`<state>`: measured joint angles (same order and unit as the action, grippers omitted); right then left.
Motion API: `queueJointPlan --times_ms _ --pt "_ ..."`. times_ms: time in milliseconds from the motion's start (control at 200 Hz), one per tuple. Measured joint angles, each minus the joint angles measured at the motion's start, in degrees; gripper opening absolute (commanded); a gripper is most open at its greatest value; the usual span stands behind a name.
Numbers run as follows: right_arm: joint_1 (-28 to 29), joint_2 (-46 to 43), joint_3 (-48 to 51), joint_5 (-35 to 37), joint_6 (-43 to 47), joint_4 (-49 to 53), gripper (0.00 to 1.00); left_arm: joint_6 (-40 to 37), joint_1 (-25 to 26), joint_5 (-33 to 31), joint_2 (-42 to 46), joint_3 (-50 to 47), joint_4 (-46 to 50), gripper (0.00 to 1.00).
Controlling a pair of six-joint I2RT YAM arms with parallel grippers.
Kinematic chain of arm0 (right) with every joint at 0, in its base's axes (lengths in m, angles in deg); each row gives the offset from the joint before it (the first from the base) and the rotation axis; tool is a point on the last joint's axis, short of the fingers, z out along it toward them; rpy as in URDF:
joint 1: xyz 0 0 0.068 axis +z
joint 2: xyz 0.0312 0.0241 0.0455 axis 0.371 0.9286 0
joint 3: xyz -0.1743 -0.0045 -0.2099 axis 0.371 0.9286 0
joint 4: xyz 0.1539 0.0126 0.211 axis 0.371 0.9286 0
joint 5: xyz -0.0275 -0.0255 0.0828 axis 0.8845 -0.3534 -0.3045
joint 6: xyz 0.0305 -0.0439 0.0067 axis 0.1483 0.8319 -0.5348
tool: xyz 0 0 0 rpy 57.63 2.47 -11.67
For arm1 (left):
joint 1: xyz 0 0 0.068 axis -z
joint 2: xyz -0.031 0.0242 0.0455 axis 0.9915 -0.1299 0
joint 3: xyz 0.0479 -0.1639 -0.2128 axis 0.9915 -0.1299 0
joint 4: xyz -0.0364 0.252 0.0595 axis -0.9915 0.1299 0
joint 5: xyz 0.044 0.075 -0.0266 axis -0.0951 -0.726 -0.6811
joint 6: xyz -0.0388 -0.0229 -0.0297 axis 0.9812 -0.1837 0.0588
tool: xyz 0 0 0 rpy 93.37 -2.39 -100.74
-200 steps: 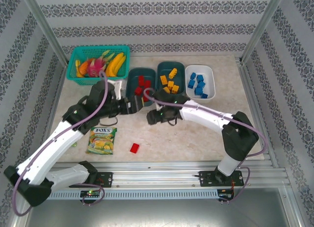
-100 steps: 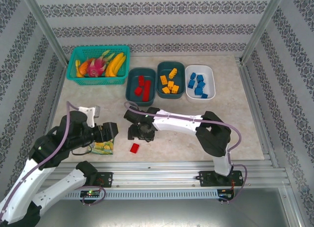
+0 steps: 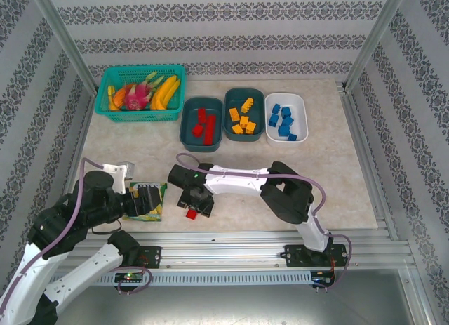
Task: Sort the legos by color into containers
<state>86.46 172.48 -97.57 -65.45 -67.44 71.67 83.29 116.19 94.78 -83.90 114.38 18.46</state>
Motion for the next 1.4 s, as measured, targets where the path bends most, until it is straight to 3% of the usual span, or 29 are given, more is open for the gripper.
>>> queueJointPlan --times_ms 465,734,959,1174,1404 --pt "-0.7 0.9 -1.7 -1.2 -0.7 0.5 0.24 0.8 0.0 0.0 0.5 -0.7 -0.3 0.77" --pt "-5.6 0.3 -11.1 4.9 10.6 6.9 0.23 2.8 0.0 -0.3 -5.8 -1.2 -5.2 0.79" --pt "-15.0 -1.5 -20.5 9.4 26.2 8.3 0.23 4.4 -1.0 -0.3 -18.4 2.5 -13.0 0.81" --pt "-22.7 1.4 -32.6 9.2 39.0 6.2 0.23 6.2 -9.4 4.2 -28.5 5.4 -22.1 0.81" --pt "-26.2 12.3 -44.4 3.1 46.2 4.3 0.22 8.1 -16.7 7.6 -36.3 8.6 -26.6 0.81"
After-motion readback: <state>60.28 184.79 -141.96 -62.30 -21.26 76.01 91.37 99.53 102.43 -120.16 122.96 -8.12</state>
